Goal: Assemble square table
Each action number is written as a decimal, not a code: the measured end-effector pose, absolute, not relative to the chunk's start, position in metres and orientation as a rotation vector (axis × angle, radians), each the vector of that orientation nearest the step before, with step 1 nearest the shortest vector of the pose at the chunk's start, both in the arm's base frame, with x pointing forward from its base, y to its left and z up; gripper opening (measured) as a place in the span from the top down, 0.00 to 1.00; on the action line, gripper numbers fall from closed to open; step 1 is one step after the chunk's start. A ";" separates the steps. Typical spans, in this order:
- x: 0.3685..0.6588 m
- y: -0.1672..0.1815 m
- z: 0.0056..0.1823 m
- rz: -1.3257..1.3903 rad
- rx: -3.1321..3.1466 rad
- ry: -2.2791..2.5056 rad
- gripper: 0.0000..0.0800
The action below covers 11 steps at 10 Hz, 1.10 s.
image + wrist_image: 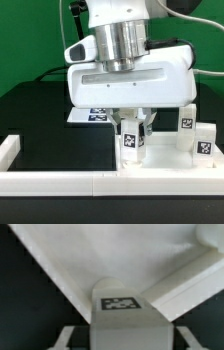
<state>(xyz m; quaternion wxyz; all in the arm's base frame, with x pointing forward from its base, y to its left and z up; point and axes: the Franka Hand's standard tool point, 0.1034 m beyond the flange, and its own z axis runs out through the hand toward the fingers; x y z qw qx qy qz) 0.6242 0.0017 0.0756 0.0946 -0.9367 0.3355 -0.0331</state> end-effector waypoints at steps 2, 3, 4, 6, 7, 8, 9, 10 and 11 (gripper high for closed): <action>0.627 -0.002 0.075 0.010 -2.532 1.468 0.63; 0.627 -0.003 0.074 0.080 -2.377 1.663 0.63; 0.627 -0.005 0.074 0.125 -2.249 1.784 0.63; 0.627 -0.003 0.074 0.134 -2.210 1.834 0.63; 0.626 -0.002 0.073 0.124 -2.267 1.766 0.63; 0.625 0.004 0.072 0.106 -2.354 1.650 0.40; 0.625 0.006 0.073 0.055 -2.447 1.507 0.26; 0.626 0.007 0.075 -0.009 -2.591 1.277 0.26; 0.626 0.006 0.073 -0.016 -2.620 1.216 0.20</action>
Offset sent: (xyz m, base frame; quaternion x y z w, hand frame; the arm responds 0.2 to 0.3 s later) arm 0.0163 0.0093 -0.0028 0.0705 -0.1379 0.3908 0.9074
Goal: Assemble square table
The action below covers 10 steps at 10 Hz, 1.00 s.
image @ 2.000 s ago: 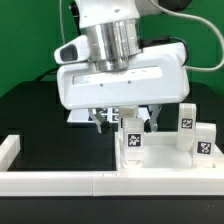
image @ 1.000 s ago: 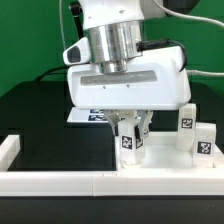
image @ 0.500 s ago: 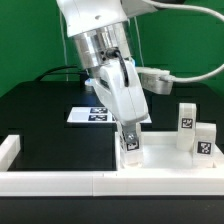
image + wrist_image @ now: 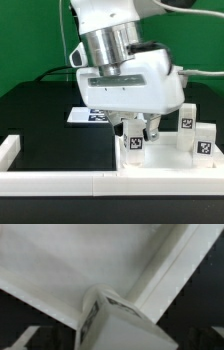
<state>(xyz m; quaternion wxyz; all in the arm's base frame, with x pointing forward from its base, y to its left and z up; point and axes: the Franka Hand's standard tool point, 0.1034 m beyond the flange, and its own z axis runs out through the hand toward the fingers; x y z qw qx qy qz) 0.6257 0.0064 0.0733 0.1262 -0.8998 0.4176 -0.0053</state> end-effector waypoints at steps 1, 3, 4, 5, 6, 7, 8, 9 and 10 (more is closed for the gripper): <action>0.626 0.006 0.073 -0.023 -2.644 1.164 0.19; 0.625 0.005 0.074 -0.056 -2.769 0.890 0.19; 0.626 0.006 0.077 -0.092 -2.890 0.617 0.19; 0.629 0.011 0.079 -0.143 -2.967 0.372 0.19; 0.629 0.013 0.078 -0.166 -2.993 0.207 0.19; 0.629 0.012 0.078 -0.164 -2.989 0.237 0.19; 0.629 0.012 0.078 -0.163 -2.989 0.236 0.34; 0.629 0.012 0.077 -0.163 -2.989 0.237 0.53; 0.628 0.008 0.077 -0.154 -2.979 0.358 0.62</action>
Offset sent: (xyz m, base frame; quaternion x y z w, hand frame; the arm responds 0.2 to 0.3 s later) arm -0.0062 -0.0122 0.0115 -0.1190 0.0280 -0.4635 0.8776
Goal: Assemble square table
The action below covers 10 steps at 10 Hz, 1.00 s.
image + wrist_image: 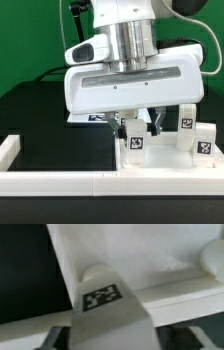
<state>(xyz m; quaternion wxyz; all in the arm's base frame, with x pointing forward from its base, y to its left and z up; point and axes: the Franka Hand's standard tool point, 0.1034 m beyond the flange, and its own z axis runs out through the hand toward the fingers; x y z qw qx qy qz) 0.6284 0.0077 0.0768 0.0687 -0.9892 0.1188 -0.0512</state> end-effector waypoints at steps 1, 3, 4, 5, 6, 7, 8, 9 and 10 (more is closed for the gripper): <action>0.628 0.006 0.076 -0.145 -2.959 0.483 0.62; 0.629 0.003 0.074 -0.124 -2.893 0.772 0.62; 0.629 0.001 0.073 -0.106 -2.808 0.997 0.62; 0.628 0.000 0.073 -0.062 -2.668 1.279 0.63; 0.627 0.003 0.074 0.032 -2.476 1.570 0.63; 0.627 0.001 0.073 0.080 -2.340 1.698 0.62; 0.627 0.003 0.073 0.102 -2.240 1.827 0.62; 0.627 0.008 0.073 0.087 -2.294 1.789 0.62; 0.626 0.010 0.073 0.015 -2.494 1.578 0.62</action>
Offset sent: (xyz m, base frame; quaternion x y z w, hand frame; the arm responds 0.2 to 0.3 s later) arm 0.0040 -0.0164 -0.0039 -0.0072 0.0215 0.3582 0.9334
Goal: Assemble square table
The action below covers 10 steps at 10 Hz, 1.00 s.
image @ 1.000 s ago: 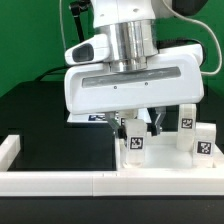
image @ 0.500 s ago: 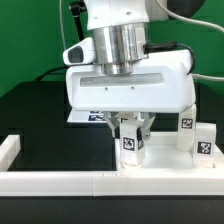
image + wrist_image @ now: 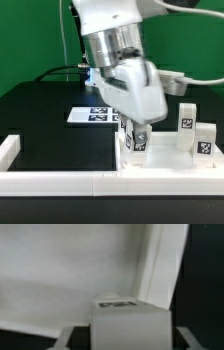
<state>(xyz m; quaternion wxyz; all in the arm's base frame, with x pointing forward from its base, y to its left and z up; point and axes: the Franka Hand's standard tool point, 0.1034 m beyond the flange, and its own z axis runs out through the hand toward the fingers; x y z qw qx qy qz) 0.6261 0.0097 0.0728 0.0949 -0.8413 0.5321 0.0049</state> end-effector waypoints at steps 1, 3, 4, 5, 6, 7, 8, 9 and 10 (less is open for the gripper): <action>0.626 0.012 0.071 -0.031 -2.631 1.362 0.62; 0.627 0.017 0.073 -0.069 -2.841 0.917 0.34; 0.626 0.016 0.072 -0.075 -2.870 0.824 0.22; 0.626 0.015 0.072 -0.083 -2.899 0.726 0.20; 0.626 0.015 0.072 -0.094 -2.935 0.606 0.20; 0.628 0.012 0.073 -0.131 -3.026 0.240 0.19; 0.628 0.011 0.073 -0.154 -3.054 -0.002 0.19; 0.629 0.003 0.073 -0.160 -3.050 -0.143 0.19; 0.629 -0.005 0.073 -0.162 -3.047 -0.097 0.19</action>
Offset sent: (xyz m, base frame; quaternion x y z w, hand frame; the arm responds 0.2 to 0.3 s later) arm 0.0000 0.0000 0.0000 0.0000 0.0000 -0.1938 0.9810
